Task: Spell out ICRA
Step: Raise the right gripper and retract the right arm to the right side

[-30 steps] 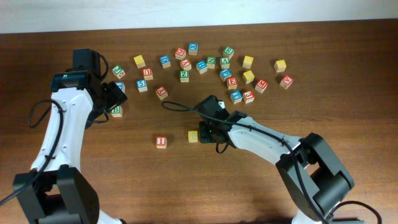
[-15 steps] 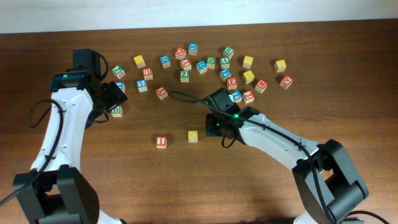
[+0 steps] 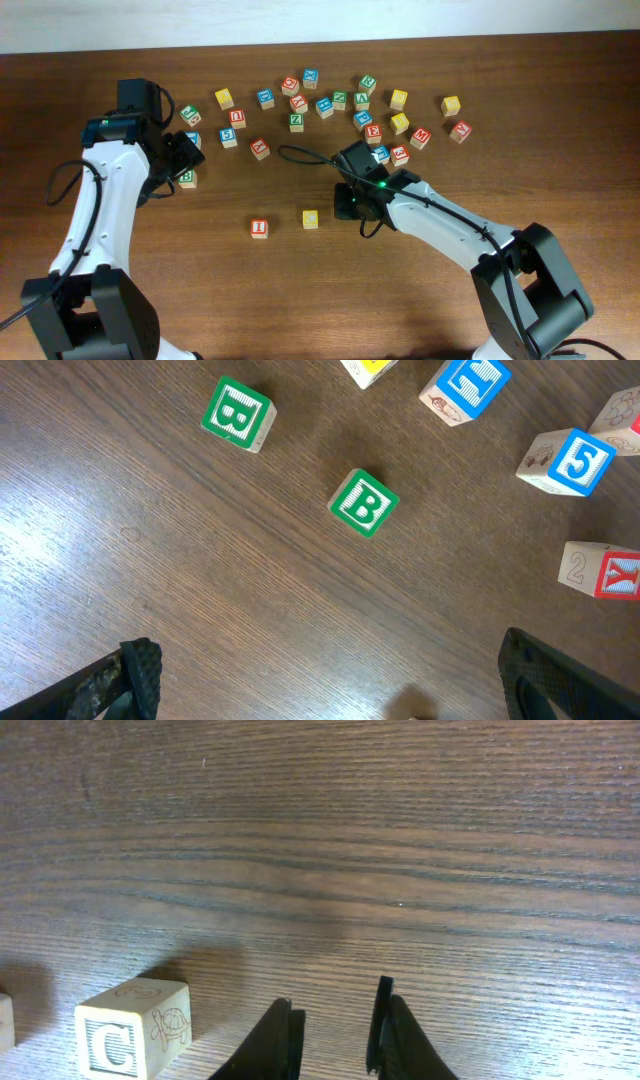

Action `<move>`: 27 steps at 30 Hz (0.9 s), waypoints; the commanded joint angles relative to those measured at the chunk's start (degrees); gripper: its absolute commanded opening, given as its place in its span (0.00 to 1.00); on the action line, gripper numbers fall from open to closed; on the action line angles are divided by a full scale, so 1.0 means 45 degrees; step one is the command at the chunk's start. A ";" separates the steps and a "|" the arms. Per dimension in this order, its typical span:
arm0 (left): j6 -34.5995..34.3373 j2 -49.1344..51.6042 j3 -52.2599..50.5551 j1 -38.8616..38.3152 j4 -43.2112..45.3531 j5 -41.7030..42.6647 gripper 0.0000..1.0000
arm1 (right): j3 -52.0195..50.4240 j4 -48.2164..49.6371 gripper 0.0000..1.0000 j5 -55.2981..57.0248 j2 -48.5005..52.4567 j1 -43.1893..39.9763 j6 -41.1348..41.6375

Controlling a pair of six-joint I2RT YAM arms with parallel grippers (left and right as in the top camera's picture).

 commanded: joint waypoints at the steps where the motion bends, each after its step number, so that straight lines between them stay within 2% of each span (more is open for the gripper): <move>1: -0.0078 0.0087 -0.0034 0.0019 -0.0015 -0.0141 0.99 | 0.0039 -0.0019 0.41 -0.0019 -0.0199 -0.0039 -0.0019; 3: -0.0078 0.0087 -0.0034 0.0019 -0.0015 -0.0141 0.99 | 0.0039 -0.0019 0.67 -0.0019 -0.0199 -0.0039 -0.0015; 8: -0.0078 0.0087 -0.0034 0.0019 -0.0015 -0.0141 0.99 | 0.0039 -0.0019 0.97 -0.0019 -0.0199 -0.0039 -0.0019; 27: -0.0078 0.0087 -0.0034 0.0019 -0.0015 -0.0141 0.99 | 0.0248 0.0583 0.98 0.0019 -0.0243 -0.0311 -0.0015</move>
